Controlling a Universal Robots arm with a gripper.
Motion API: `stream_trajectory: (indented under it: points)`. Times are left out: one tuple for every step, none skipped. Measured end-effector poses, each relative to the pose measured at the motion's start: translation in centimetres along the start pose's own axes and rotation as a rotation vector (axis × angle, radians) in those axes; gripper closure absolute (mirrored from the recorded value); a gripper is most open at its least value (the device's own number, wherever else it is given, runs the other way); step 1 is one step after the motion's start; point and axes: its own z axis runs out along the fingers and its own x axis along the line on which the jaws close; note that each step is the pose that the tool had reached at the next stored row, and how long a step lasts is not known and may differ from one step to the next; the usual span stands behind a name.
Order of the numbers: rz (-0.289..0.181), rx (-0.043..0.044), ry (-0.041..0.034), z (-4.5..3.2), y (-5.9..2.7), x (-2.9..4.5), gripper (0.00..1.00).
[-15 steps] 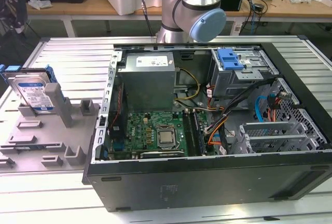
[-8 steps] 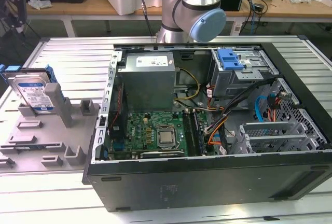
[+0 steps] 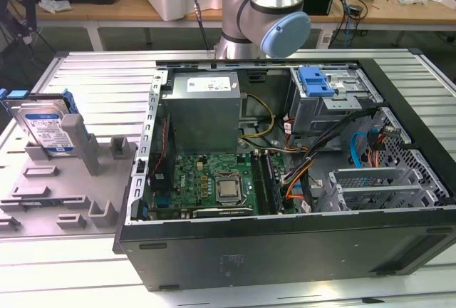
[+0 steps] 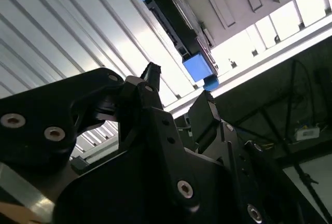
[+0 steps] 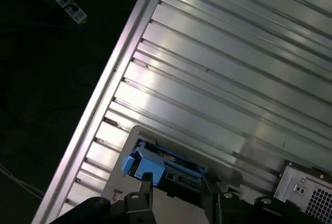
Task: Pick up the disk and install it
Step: 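Pick up the disk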
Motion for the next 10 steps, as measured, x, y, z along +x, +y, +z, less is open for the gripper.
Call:
stream_trajectory:
  points:
    - [-0.016,-0.0002,0.0007,0.01,0.0,0.0,0.5]
    - [-0.038,-0.0006,0.0017,0.04,0.0,0.0,0.5]
    - [-0.054,-0.0009,0.0024,0.05,0.0,0.0,0.5]
    - [-0.07,-0.0011,0.0032,0.07,0.0,0.0,0.5]
    - [-0.087,-0.0014,0.0041,0.08,0.0,0.0,0.5]
    - [-0.114,-0.0018,0.0053,0.1,0.0,0.0,0.5]
    - [-0.135,-0.0021,0.0063,0.12,0.0,0.0,0.5]
    - [-0.15,-0.0023,0.0071,0.13,0.0,0.0,0.5]
    - [-0.175,-0.0026,0.0083,0.15,0.0,0.0,0.5]
    - [-0.196,-0.0028,0.0092,0.17,0.0,0.01,0.5]
